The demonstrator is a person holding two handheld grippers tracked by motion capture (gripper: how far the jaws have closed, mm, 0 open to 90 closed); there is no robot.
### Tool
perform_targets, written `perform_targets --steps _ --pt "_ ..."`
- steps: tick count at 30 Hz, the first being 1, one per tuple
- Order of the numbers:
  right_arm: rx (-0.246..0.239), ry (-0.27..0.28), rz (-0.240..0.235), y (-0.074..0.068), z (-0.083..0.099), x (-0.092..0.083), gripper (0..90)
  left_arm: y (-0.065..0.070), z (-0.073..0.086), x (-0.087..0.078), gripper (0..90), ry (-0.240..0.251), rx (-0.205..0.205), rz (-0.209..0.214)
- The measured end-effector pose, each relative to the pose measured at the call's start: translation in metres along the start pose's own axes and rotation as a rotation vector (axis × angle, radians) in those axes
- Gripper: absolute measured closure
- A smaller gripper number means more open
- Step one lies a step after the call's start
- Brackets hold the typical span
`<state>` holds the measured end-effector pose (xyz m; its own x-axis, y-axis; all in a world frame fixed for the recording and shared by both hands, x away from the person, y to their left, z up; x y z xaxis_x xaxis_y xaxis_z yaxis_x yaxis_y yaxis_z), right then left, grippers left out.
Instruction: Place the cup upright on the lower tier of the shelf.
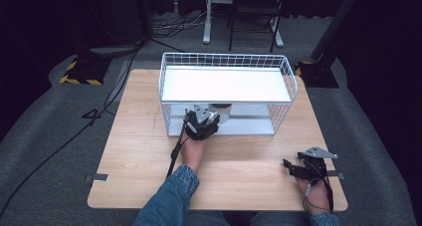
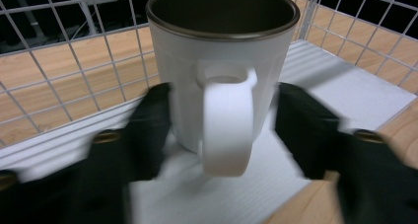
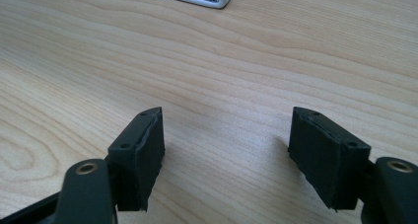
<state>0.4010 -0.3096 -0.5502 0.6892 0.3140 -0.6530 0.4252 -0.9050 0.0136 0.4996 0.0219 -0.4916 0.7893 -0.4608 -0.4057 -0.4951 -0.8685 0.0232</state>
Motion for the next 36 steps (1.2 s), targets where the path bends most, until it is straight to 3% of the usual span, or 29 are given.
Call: perform_targets --steps 1,9,15,19,26,32,36 --pt "0.0 0.0 0.0 0.0 0.0 0.0 30.0 0.0 0.0 0.0 24.4 -0.007 0.002 -0.004" --pt "0.0 0.0 0.0 0.0 0.0 0.0 30.0 0.001 -0.001 -0.012 23.0 -0.023 0.007 -0.001" --pt "-0.006 0.001 -0.002 -0.001 0.0 0.0 30.0 0.001 -0.004 -0.037 22.1 -0.001 -0.001 0.028" --pt "-0.003 -0.001 -0.009 -0.001 0.0 0.0 29.5 -0.002 -0.003 -0.06 21.9 0.003 -0.029 0.064" --pt "0.0 -0.003 -0.009 0.0 0.0 0.0 29.1 -0.007 -0.001 -0.09 21.7 0.022 -0.014 0.065" --pt "-0.002 -0.005 -0.01 -0.001 -0.001 0.002 27.4 -0.013 0.004 -0.123 20.8 0.022 -0.04 0.089" --pt "-0.001 -0.006 -0.01 -0.002 -0.001 0.002 27.4 -0.014 0.005 -0.135 20.7 0.022 -0.042 0.092"
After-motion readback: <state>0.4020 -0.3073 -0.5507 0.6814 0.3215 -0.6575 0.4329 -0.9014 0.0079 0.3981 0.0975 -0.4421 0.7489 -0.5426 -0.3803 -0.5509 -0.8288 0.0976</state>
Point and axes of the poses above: each handheld gripper's, and its own axes: x roughly forward along the jaws, z roughly out of its underside, y roughly to its right, the point moved 7 cm from there along x, roughly forward along the jaws
